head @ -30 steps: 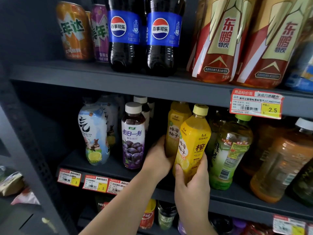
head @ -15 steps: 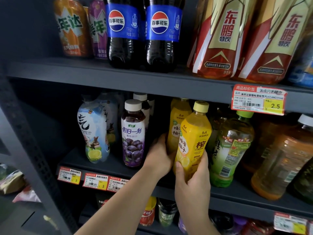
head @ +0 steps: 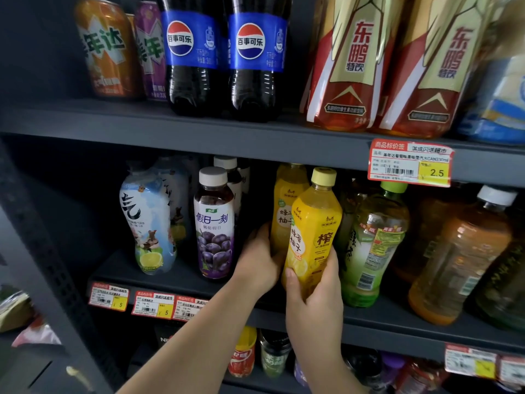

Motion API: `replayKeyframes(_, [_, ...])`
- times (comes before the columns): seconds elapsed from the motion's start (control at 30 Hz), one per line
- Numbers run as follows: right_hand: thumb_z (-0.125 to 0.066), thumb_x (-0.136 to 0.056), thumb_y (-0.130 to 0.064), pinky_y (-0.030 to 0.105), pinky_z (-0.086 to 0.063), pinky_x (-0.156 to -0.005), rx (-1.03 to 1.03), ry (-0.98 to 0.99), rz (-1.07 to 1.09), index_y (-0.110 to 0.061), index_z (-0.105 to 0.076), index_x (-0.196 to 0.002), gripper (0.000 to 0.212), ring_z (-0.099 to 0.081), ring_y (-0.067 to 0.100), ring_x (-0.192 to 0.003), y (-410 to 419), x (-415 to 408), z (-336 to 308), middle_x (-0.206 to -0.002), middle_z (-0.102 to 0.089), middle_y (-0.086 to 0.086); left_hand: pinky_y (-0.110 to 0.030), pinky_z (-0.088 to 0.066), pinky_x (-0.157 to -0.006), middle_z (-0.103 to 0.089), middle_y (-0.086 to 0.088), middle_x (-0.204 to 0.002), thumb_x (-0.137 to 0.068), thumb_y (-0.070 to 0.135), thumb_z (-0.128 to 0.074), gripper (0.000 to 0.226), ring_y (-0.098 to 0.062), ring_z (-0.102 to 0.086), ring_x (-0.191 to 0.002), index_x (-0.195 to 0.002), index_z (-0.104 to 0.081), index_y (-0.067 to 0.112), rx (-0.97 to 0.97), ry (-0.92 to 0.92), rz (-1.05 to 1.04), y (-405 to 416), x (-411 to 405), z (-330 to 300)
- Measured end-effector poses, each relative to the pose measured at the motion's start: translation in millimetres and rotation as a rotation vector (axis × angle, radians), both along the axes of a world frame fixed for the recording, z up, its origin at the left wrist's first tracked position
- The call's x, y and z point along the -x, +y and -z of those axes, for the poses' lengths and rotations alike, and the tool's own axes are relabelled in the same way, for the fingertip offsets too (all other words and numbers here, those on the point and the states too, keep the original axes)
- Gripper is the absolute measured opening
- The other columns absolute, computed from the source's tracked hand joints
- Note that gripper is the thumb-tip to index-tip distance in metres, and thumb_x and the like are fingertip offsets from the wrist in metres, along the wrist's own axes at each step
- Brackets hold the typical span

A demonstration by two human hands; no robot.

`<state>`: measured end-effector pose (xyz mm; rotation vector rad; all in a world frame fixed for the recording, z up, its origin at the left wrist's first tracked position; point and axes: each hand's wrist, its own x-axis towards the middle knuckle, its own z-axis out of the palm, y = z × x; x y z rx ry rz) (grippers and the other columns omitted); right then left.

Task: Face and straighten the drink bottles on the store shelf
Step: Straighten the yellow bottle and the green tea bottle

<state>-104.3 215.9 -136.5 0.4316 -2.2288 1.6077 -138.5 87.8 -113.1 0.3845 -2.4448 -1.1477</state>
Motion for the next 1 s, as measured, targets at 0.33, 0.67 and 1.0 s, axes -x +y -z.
replayKeyframes(0.33, [-0.069,-0.087,-0.036,0.008,-0.046,-0.081,0.091,-0.053,-0.024,-0.042,-0.028,-0.137,0.065,-0.056,-0.006,-0.11,2,2,2,-0.125,-0.055,-0.019,-0.033,-0.041,-0.101,-0.046,-0.005,-0.144,-0.086,0.035,-0.07,0.072,-0.025,-0.047,-0.128,-0.149,-0.034,0.025,-0.018,0.053,-0.049,2,-11,-3])
replayKeyframes(0.67, [-0.067,-0.088,-0.039,0.002,-0.041,-0.078,-0.015,-0.019,-0.068,-0.03,-0.039,-0.145,0.064,-0.054,-0.005,-0.102,7,5,1,-0.113,-0.038,-0.018,-0.006,-0.042,-0.084,-0.064,0.008,-0.116,-0.096,0.013,-0.051,0.032,-0.002,-0.057,-0.104,-0.126,-0.06,0.019,0.087,0.258,-0.027,21,-62,16])
replayKeyframes(1.0, [-0.056,-0.095,-0.039,0.006,-0.04,-0.082,-0.204,0.013,-0.135,-0.025,-0.034,-0.152,0.063,-0.053,0.006,-0.113,3,5,-8,-0.128,-0.051,-0.006,-0.005,-0.043,-0.071,-0.06,0.018,-0.094,-0.085,0.004,-0.056,0.032,0.008,-0.054,-0.095,-0.096,-0.057,0.034,-0.028,0.317,-0.152,19,-65,14])
